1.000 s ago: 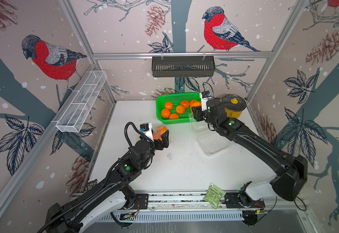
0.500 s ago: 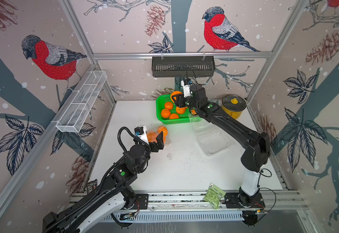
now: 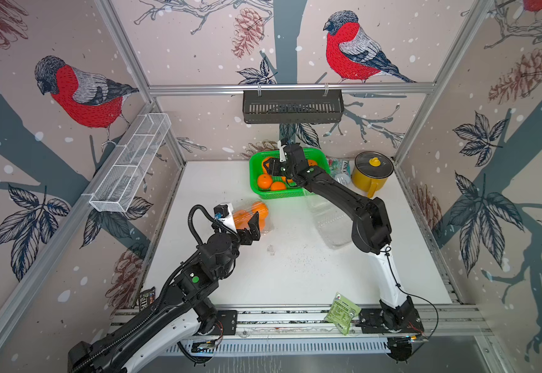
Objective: Take oranges out of containers
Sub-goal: Adjust the packing box at the center of the board.
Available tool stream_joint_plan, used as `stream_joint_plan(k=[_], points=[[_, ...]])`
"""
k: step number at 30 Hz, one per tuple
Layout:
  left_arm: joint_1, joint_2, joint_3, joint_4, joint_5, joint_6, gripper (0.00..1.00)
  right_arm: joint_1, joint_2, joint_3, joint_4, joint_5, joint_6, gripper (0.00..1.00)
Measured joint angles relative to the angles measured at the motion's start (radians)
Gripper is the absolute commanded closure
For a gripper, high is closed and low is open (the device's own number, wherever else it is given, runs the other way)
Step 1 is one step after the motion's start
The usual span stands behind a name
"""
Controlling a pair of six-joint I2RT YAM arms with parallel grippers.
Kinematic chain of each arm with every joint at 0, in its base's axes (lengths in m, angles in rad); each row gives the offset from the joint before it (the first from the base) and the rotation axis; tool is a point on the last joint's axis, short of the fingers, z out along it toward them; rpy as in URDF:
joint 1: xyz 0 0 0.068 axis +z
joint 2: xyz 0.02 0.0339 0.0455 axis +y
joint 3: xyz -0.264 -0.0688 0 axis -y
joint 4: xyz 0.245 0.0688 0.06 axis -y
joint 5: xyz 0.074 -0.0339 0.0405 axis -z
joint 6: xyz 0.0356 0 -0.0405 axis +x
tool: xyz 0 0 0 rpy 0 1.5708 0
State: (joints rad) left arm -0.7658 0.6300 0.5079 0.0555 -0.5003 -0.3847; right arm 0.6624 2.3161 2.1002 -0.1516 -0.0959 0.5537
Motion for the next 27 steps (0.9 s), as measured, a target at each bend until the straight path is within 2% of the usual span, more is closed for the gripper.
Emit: stream_joint_plan(k=[11,20,27], points=[[0.0,0.006,-0.005,0.0,0.003,-0.001,0.02,-0.02,0.069,0.006,-0.073,0.118,0.002,0.5],[0.0,0.041,-0.005,0.01,0.008,-0.004,0.03,-0.073,-0.006,-0.135,-0.138,0.204,-0.036,0.49],[0.0,0.072,-0.004,0.024,0.034,-0.011,0.03,-0.09,-0.032,-0.167,-0.165,0.258,-0.087,0.43]])
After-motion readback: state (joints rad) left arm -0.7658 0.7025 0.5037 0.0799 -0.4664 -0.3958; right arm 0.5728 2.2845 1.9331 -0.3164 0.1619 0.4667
